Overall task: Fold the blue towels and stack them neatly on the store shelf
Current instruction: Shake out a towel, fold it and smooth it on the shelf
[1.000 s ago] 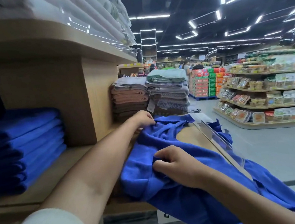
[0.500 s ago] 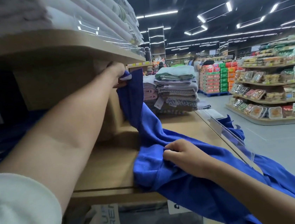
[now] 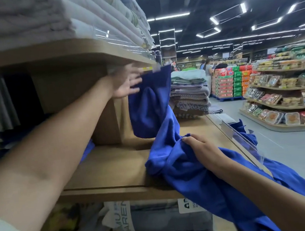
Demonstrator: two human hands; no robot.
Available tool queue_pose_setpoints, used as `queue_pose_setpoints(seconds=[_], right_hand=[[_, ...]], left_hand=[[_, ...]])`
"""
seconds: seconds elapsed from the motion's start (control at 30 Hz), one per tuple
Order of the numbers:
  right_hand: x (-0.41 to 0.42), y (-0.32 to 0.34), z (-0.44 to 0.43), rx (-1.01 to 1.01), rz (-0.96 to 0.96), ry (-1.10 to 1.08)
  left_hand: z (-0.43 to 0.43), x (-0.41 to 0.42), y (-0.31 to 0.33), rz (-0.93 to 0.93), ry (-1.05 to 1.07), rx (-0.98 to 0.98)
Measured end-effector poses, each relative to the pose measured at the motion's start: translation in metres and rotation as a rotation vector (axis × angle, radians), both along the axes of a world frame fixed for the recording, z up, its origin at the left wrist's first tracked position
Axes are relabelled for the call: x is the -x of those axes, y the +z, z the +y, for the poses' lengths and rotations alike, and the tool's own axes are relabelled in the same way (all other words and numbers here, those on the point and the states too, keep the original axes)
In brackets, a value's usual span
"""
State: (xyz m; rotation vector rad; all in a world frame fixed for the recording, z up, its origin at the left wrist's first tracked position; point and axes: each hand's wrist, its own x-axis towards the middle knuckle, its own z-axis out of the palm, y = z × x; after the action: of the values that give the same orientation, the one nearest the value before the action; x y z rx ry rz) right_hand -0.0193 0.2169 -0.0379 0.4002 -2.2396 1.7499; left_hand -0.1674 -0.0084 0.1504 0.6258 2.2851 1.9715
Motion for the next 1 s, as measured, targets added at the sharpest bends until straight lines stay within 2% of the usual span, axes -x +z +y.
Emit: queue_pose_setpoints(seconds=[0.07,0.1,0.13,0.17,0.27,0.4,0.47,0.57,0.63,0.73,0.87,0.93,1.0], right_hand=[[0.0,0.002,-0.001,0.013,-0.031,-0.037],[0.0,0.003,-0.001,0.005,-0.044,-0.053],[0.0,0.003,-0.001,-0.001,-0.053,-0.06],[-0.002,0.004,0.0,-0.001,-0.063,-0.066],[-0.003,0.006,0.001,0.03,-0.088,-0.097],[-0.003,0.007,0.001,0.038,-0.091,-0.126],[-0.004,0.007,0.002,0.071,-0.106,-0.141],[-0.004,0.007,0.005,0.114,-0.119,-0.183],[-0.004,0.008,0.005,0.126,-0.132,-0.184],[-0.007,0.01,0.006,0.129,-0.124,-0.18],[-0.012,0.014,0.009,0.196,-0.089,-0.159],[-0.011,0.013,0.007,0.158,-0.08,-0.163],[-0.006,0.012,0.006,0.109,-0.093,-0.178]], left_hand=[[-0.005,-0.006,-0.02,0.158,0.171,0.733],[-0.006,-0.007,-0.032,0.179,0.199,0.986],[-0.006,-0.008,-0.048,0.155,0.185,1.128],[-0.005,-0.012,-0.063,0.097,0.154,1.18],[0.006,-0.02,-0.113,-0.076,0.094,1.071],[0.026,-0.024,-0.155,-0.092,0.075,0.791],[0.029,-0.026,-0.159,-0.17,0.038,0.463],[0.013,-0.031,-0.147,-0.43,-0.126,-0.164],[-0.002,-0.033,-0.139,-0.531,-0.209,-0.426],[-0.016,-0.038,-0.14,-0.65,-0.18,-0.445],[-0.025,-0.05,-0.147,-0.793,-0.129,-0.259],[-0.023,-0.059,-0.151,-0.754,-0.125,-0.1],[-0.017,-0.063,-0.154,-0.565,-0.06,0.187]])
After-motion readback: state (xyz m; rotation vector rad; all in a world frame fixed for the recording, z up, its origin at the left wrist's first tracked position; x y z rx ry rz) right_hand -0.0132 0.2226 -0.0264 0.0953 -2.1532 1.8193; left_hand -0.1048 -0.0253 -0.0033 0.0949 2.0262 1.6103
